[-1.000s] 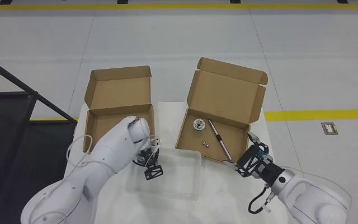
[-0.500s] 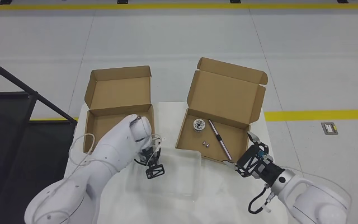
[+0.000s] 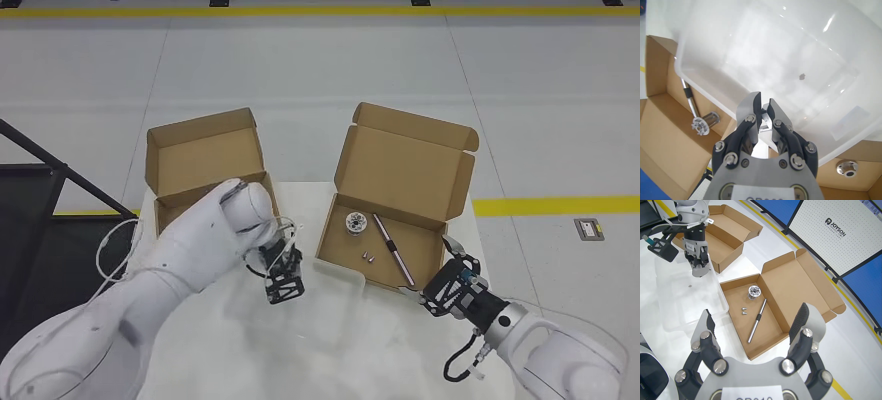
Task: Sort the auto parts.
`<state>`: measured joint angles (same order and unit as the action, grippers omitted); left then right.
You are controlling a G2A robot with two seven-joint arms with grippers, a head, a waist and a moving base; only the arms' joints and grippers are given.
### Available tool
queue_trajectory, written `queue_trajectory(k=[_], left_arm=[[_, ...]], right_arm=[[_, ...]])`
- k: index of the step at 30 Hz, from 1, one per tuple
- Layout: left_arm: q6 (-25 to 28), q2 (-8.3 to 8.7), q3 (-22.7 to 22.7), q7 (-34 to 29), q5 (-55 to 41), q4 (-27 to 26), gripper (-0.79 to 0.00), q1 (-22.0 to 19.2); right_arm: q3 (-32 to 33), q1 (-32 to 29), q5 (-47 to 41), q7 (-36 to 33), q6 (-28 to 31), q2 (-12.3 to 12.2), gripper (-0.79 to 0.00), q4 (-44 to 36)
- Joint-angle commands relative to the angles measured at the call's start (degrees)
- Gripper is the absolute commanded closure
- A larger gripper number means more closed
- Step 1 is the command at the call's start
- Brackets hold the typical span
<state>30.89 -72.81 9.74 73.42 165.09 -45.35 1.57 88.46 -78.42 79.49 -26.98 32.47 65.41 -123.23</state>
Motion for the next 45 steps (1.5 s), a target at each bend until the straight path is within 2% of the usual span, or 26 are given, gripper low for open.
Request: queue_trajectory(k=[1,6,10,15,17,19,20,31,33,39,41,43,45], left_arm=[[1.1,2.48,0.0,-1.1,-2.3,-4.7,0.0,-0.1],[6.9,9.81,0.0,-6.9,-8.9,-17.3,0.0,-0.7],[14.3,16.28,0.4,-14.3,-14.6,-26.5,0.0,-1.7],[20.8,23.92,5.2,-20.8,-20.9,-33.6,0.0,-0.3],[20.6,26.48,8.2,-22.7,-22.6,-34.9,0.0,1.6],[14.6,28.78,11.6,-21.6,-26.1,-35.6,0.0,4.2],[13.3,29.55,12.3,-21.4,-26.1,-35.5,0.0,5.0],[13.3,29.55,12.3,-21.4,-26.1,-35.5,0.0,5.0],[12.0,29.6,13.0,-22.6,-28.4,-35.3,0.0,6.3],[13.4,28.77,17.2,-32.4,-39.6,-27.8,0.0,9.3],[13.7,28.09,18.0,-35.0,-42.8,-24.2,0.0,9.9],[14.1,27.16,17.5,-40.6,-41.6,-21.0,0.0,10.0],[14.5,25.93,17.4,-40.9,-44.3,-17.4,0.0,10.0]], right_arm=[[0.0,0.0,0.0,0.0,0.0,0.0,-0.785,0.0],[0.0,0.0,0.0,0.0,0.0,0.0,-0.785,0.0],[0.0,0.0,0.0,0.0,0.0,0.0,-0.785,0.0],[0.0,0.0,0.0,0.0,0.0,0.0,-0.785,0.0],[0.0,0.0,0.0,0.0,0.0,0.0,-0.785,0.0],[0.0,0.0,0.0,0.0,0.0,0.0,-0.785,0.0],[0.0,0.0,0.0,0.0,0.0,0.0,-0.785,0.0],[0.0,0.0,0.0,0.0,0.0,0.0,-0.785,0.0],[0.0,0.0,0.0,0.0,0.0,0.0,-0.785,0.0],[0.0,0.0,0.0,0.0,0.0,0.0,-0.785,0.0],[0.0,0.0,0.0,0.0,0.0,0.0,-0.785,0.0],[0.0,0.0,0.0,0.0,0.0,0.0,-0.785,0.0],[0.0,0.0,0.0,0.0,0.0,0.0,-0.785,0.0]])
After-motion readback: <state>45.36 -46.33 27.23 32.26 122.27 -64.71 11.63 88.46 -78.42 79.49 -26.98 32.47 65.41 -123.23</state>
